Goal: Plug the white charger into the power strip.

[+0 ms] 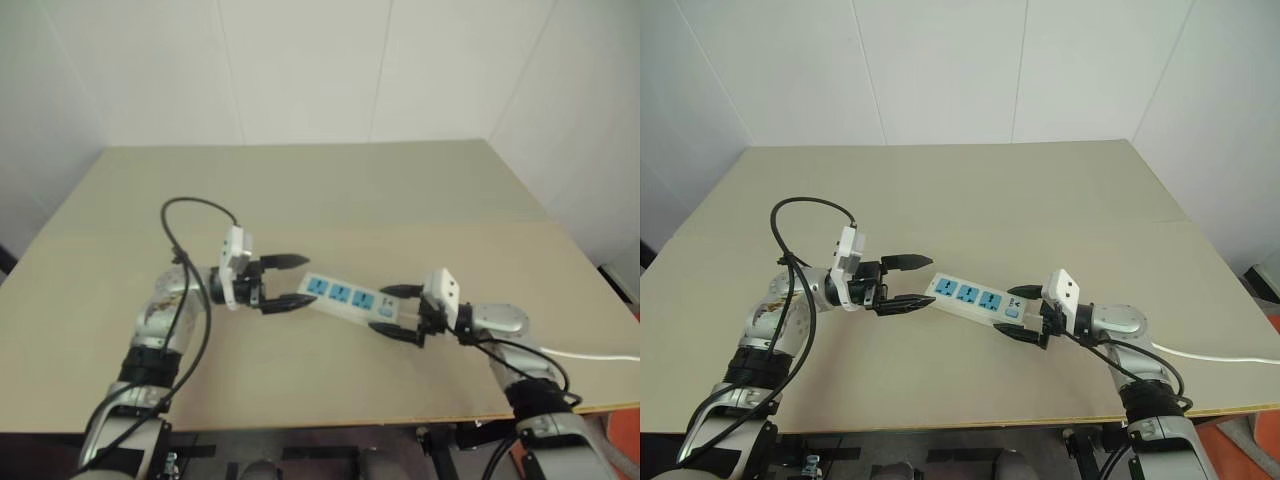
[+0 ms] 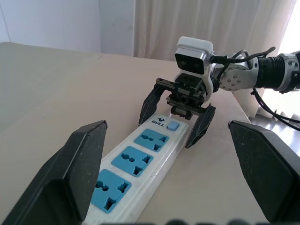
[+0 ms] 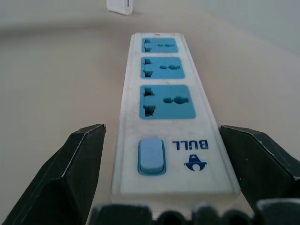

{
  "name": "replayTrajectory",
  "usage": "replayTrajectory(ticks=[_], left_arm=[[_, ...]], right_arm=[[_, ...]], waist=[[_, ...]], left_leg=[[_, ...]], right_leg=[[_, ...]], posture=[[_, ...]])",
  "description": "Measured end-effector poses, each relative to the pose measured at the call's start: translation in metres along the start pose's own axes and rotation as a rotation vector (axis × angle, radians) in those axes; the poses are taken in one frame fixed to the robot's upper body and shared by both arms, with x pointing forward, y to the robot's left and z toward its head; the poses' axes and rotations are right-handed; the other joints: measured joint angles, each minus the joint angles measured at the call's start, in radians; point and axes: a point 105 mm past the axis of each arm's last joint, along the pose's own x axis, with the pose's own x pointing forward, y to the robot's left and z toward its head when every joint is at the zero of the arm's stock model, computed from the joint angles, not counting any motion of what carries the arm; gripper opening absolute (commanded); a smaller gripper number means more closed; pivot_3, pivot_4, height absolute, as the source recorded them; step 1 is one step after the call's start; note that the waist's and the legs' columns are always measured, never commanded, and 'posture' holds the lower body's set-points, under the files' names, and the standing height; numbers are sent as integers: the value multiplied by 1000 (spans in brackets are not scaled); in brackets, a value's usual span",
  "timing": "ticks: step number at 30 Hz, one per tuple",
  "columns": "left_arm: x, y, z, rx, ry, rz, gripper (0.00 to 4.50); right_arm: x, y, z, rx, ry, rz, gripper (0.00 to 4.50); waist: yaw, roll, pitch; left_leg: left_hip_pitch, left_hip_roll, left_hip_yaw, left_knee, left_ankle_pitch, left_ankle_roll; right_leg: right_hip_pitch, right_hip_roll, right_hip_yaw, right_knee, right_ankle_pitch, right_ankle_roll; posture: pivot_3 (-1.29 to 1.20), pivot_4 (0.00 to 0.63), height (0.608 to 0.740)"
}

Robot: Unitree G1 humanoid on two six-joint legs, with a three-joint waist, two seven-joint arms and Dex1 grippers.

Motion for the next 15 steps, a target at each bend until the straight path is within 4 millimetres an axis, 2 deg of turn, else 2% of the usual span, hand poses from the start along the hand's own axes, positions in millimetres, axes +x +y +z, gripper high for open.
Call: replayTrajectory(ticks=[10, 15], left_arm=[[2, -1, -1, -3, 0, -6, 4500], [2, -1, -1, -2, 3, -11, 4500]], right_arm=[[6, -1, 1, 15, -33, -40, 4466], [5, -3, -6, 36, -10, -64, 4466]], waist=[[1, 0, 0], [1, 0, 0]], left_leg=[[0, 0, 0, 0, 0, 0], [0, 0, 0, 0, 0, 0]], right_leg=[[0, 0, 0, 0, 0, 0], [0, 0, 0, 0, 0, 0]], posture=[[0, 150, 740], [0, 150, 740]])
